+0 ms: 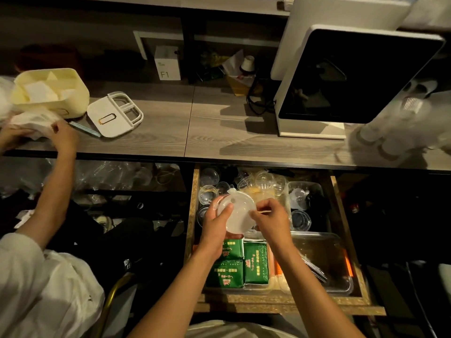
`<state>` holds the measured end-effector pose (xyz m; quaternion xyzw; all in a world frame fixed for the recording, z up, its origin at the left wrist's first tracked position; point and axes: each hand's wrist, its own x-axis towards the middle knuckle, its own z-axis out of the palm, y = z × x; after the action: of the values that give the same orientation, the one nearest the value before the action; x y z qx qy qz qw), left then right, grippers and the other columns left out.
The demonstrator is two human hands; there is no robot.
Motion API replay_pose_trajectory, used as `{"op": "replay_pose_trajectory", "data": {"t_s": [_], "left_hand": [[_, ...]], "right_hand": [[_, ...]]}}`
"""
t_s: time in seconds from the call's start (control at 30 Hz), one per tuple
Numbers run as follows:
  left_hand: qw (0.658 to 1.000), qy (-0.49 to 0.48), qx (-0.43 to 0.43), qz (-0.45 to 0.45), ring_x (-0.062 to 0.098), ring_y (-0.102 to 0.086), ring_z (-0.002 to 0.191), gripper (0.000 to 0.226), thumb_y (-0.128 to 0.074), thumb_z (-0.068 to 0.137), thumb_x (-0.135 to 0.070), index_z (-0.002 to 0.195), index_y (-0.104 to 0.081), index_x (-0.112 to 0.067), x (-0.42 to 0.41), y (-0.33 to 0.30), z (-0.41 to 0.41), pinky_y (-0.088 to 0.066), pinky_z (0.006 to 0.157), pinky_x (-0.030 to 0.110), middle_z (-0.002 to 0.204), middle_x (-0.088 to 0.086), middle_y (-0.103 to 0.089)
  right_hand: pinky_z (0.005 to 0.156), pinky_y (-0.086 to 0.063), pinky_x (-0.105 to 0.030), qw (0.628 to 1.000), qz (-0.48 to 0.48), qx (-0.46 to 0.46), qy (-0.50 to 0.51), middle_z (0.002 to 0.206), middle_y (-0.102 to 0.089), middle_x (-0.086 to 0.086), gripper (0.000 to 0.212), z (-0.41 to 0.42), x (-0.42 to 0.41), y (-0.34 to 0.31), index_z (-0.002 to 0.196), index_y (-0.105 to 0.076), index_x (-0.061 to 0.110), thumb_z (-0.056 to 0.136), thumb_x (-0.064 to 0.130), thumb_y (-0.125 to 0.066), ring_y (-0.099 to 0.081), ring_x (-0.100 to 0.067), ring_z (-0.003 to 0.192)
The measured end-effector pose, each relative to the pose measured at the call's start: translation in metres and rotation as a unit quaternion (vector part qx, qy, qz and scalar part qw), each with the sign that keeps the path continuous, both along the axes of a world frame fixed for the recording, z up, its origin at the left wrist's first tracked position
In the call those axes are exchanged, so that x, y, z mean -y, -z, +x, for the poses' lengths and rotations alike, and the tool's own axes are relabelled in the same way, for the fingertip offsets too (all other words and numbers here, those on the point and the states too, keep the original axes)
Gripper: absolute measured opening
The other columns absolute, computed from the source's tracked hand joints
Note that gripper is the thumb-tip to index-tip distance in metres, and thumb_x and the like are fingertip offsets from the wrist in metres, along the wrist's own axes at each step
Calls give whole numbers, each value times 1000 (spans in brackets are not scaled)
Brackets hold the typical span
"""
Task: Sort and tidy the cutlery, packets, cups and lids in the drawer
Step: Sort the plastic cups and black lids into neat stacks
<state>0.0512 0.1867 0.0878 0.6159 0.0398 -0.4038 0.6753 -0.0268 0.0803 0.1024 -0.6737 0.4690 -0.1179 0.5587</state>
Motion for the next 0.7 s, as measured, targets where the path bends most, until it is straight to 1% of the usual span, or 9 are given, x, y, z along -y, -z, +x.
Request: {"op": "replay_pose_trajectory", "data": {"t_s": [0.07,0.13,0.17,0.23,0.27,0.4,0.47,0.57,0.7], "left_hand": [[1000,10,-12,4,26,-61,106,23,-58,100,-24,114,-56,-42,0,0,2,-56,51,33,124,-2,-56],[999,34,-22,13,24,-61,103,24,-58,100,-23,117,-55,-39,1,1,0,-56,51,34,121,-1,-57],[999,47,-17,19,23,-61,101,25,-57,100,-23,121,-55,-36,2,3,-2,-55,51,33,119,-1,-57],[997,61,5,39,24,-63,98,27,-56,100,-26,127,-56,-31,3,10,-4,-52,46,31,119,4,-58],[996,67,17,47,25,-64,97,26,-56,100,-27,126,-56,-30,3,15,-5,-52,45,30,118,5,-58],[993,79,9,84,24,-64,95,27,-56,100,-28,126,-55,-23,-6,43,-11,-56,49,33,114,7,-60],[989,95,-5,110,25,-66,91,19,-57,100,-27,117,-59,-18,-11,58,-16,-58,51,34,110,11,-63],[982,106,14,157,26,-69,85,19,-59,99,-27,113,-62,-14,-22,85,-27,-59,52,37,102,12,-67],[975,108,24,193,23,-69,77,10,-60,99,-27,104,-63,-19,-31,111,-42,-57,50,36,93,8,-68]], "right_hand": [[77,-55,-35,994,106,35,-8,109,-60,2,30,2,3,0,121,-55,17,93,8,-60,-60,-20,99],[88,-52,-37,986,153,64,-15,115,-59,3,29,2,0,3,128,-55,26,99,23,-55,-59,-20,105],[86,-52,-31,986,149,77,-17,114,-62,2,22,2,-3,6,122,-58,27,101,29,-51,-60,-16,102],[69,-49,-17,990,112,79,-26,99,-66,2,20,0,-9,11,106,-63,25,104,31,-44,-62,-6,83],[64,-48,-16,993,87,69,-30,93,-65,3,22,-1,-11,15,102,-64,24,105,30,-43,-61,-5,78],[71,-49,-32,998,17,22,-58,95,-66,0,24,-9,-14,49,106,-66,19,104,32,-46,-63,-21,86],[70,-48,-25,998,7,-3,-57,94,-65,3,23,-16,-18,67,106,-65,15,103,30,-47,-63,-18,84],[65,-43,-12,996,20,-35,-79,92,-62,10,19,-26,-27,88,108,-63,18,104,24,-46,-58,-5,81],[75,-48,-27,990,63,-69,-104,100,-63,7,18,-43,-33,119,111,-63,22,103,27,-48,-59,-8,88]]}}
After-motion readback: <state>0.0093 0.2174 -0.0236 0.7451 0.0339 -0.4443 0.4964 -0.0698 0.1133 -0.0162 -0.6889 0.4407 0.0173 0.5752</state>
